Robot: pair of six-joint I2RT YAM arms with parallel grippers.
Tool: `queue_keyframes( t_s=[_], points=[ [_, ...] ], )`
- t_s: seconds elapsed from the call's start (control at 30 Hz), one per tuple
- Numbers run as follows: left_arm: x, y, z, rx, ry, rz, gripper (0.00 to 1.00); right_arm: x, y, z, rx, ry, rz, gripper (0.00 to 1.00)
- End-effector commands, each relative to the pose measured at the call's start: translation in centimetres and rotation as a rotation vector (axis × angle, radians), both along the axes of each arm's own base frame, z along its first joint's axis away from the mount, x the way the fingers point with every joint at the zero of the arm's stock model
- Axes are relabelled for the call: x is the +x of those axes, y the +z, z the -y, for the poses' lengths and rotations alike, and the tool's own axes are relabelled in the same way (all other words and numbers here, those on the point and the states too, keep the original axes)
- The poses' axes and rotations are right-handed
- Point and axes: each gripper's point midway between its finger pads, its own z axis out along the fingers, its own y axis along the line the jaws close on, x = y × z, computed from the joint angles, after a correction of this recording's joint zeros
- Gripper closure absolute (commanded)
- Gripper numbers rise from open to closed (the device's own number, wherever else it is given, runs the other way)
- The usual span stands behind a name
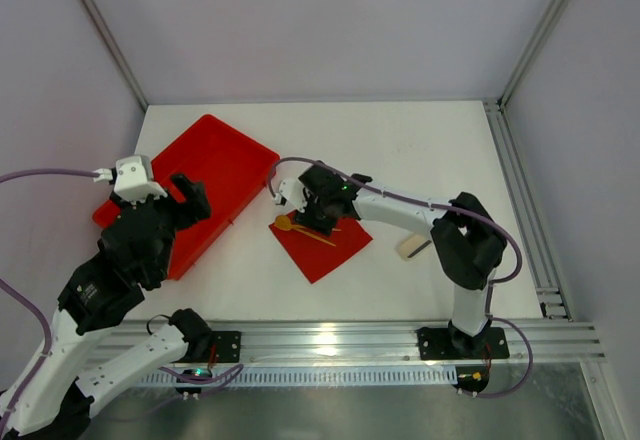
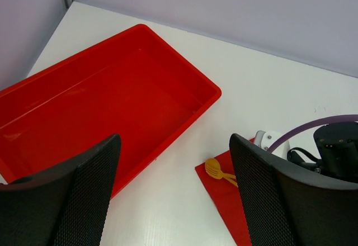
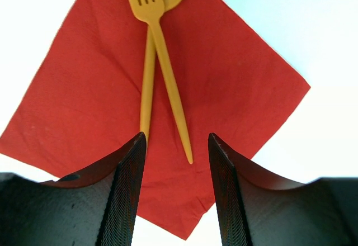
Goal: Place the utensils on the paper napkin and roll it up
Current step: Adjust the utensils on the napkin.
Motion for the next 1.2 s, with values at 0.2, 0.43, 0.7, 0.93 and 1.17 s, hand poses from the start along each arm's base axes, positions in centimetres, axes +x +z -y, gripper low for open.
queue_keyframes(
  t_s=[0.2, 0.43, 0.7, 0.93, 1.17],
  points=[
    [-0.4, 1.1, -0.3, -0.027, -0.002, 0.024, 0.20, -0.8, -0.3, -1.4, 0.022, 0.032, -0.088, 0.48],
    [-0.5, 1.1, -0.3, -0.028, -0.003, 0.023, 0.20, -0.4, -1.0, -1.5, -0.002, 0.029, -0.097, 0.47],
    [-0.6, 1.0, -0.4, -0.029, -0.002, 0.024, 0.20, -0.2, -1.8, -1.5, -0.022, 0.027, -0.098, 0.48],
    [-0.7, 1.1, -0.6, -0.032, 0.000, 0.028, 0.19, -0.3, -2.2, -1.5, -0.034, 0.029, -0.108, 0.48],
    [-0.7, 1.1, -0.6, -0.029, 0.000, 0.027, 0.19, -0.1, -2.6, -1.2, -0.052, 0.022, -0.100, 0.49]
  ],
)
